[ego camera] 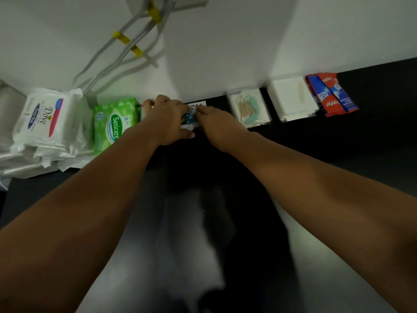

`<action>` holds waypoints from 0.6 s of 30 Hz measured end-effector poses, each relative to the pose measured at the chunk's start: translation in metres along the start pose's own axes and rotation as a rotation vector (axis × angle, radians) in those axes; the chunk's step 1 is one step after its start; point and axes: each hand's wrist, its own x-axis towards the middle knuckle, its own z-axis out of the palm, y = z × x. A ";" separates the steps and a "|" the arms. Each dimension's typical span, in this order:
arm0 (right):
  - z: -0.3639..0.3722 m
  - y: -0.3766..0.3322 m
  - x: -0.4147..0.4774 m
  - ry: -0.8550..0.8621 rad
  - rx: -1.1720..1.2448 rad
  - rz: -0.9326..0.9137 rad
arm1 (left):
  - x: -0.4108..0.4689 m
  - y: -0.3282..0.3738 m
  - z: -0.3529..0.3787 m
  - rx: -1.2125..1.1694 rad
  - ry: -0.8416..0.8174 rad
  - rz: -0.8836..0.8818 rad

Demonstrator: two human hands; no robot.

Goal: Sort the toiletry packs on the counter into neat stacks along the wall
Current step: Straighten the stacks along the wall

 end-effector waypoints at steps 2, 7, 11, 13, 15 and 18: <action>0.002 -0.001 -0.009 0.012 0.006 0.003 | -0.007 0.004 -0.001 -0.049 0.026 -0.008; 0.009 -0.006 -0.045 0.000 0.020 0.038 | -0.035 0.026 0.005 -0.071 0.070 0.005; 0.019 -0.015 -0.073 -0.020 0.109 0.111 | -0.060 0.043 0.017 -0.147 0.139 0.008; 0.025 -0.018 -0.087 -0.009 0.170 0.126 | -0.071 0.052 0.022 -0.174 0.151 0.005; 0.031 -0.020 -0.100 0.021 0.201 0.117 | -0.083 0.060 0.026 -0.218 0.152 -0.012; 0.040 -0.024 -0.118 0.113 0.172 0.088 | -0.098 0.071 0.030 -0.312 0.125 -0.042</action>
